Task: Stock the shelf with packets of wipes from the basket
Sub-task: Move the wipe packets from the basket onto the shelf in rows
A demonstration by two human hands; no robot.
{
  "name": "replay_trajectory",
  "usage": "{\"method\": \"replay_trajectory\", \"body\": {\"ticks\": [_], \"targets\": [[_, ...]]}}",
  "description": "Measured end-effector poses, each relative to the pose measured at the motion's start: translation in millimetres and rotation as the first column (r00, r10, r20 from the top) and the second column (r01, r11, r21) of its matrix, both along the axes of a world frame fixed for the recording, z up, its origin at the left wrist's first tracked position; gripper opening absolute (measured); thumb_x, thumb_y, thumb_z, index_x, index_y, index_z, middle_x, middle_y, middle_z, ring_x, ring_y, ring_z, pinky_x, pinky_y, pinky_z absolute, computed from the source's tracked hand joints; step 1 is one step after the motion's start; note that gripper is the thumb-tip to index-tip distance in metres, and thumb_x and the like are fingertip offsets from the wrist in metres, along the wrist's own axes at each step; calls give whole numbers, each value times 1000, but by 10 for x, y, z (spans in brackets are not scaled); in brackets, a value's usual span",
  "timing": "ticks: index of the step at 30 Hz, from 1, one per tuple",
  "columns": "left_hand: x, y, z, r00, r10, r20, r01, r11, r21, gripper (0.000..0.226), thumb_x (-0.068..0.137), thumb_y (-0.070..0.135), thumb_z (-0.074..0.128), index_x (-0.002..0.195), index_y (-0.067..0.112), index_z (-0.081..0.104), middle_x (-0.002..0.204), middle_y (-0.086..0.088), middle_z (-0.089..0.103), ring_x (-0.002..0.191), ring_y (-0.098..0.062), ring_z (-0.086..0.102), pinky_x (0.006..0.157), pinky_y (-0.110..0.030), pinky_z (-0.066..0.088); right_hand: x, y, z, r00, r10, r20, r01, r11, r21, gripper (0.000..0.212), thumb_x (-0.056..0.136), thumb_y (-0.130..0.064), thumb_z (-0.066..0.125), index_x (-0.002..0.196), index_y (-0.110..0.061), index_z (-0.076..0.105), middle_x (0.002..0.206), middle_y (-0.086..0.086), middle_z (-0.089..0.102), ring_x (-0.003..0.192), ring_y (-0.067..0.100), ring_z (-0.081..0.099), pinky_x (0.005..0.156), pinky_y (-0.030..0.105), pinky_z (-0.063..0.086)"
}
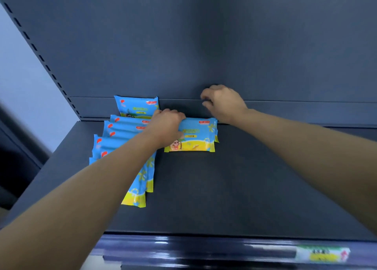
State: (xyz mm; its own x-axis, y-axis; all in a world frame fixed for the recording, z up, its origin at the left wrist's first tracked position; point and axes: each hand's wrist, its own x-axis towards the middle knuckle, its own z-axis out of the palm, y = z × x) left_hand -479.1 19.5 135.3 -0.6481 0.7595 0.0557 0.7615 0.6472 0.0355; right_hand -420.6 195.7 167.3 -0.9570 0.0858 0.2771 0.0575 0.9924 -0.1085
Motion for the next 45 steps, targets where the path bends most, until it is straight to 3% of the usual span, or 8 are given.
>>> {"method": "replay_trajectory", "body": {"ticks": [4,9,15,22,32,35,40,45], "targets": [[-5,59,-51,999,48,-4,-48,999,20,51,83,31,62,130,17,46,124,-6,53,115,-26,45,98,-37,31,210,-14,32,999,6,-32,-6,1000,5,22,92,-22,51,108,-10,60,108,10,60,104,28,52,79,36,43],[154,75,-5,996,70,-64,-66,996,51,54,82,32,64,128,13,46,123,-8,51,116,-27,43,99,-36,30,482,-41,28,999,25,-46,-22,998,53,30,93,-24,51,119,-10,58,119,8,57,112,26,48,91,35,37],[574,19,219,992,23,-127,7,973,231,51,84,30,64,128,12,47,123,-8,52,115,-27,44,98,-35,29,900,-96,40,995,45,-92,-30,987,156,38,92,-28,53,126,-10,52,130,7,50,118,26,43,93,34,31],[1484,-41,584,959,-12,-282,133,901,413,40,82,20,65,118,5,55,114,-12,57,108,-31,50,96,-37,32,1617,-160,269,972,128,-196,-83,971,225,35,87,-19,59,119,-5,57,123,11,56,114,31,50,88,39,35],[3171,96,863,899,-12,-439,251,835,490,44,73,16,73,111,-1,60,109,-18,62,101,-36,58,93,-36,31,3234,106,501,929,194,-314,-98,950,297,37,79,-15,69,111,1,61,113,17,62,105,37,58,86,45,44],[3657,176,679,916,-38,-399,247,837,488,46,73,20,71,113,0,59,111,-19,61,103,-35,57,93,-36,30,3720,206,364,926,208,-315,-118,952,282,38,77,-15,70,110,1,62,111,18,63,104,37,59,86,44,46],[4268,334,76,970,-168,-175,223,899,377,47,74,17,73,116,1,58,114,-18,59,109,-36,55,95,-36,28,4437,357,-255,967,141,-211,-113,984,139,38,75,-15,69,109,-1,63,112,16,63,104,35,59,85,43,44],[4560,388,-578,984,-172,47,157,959,237,46,84,24,64,125,8,52,124,-9,53,117,-28,46,100,-32,25,4835,490,-1031,965,186,185,-203,976,77,40,86,-21,61,123,-6,54,128,12,53,117,32,49,92,40,34]]}}
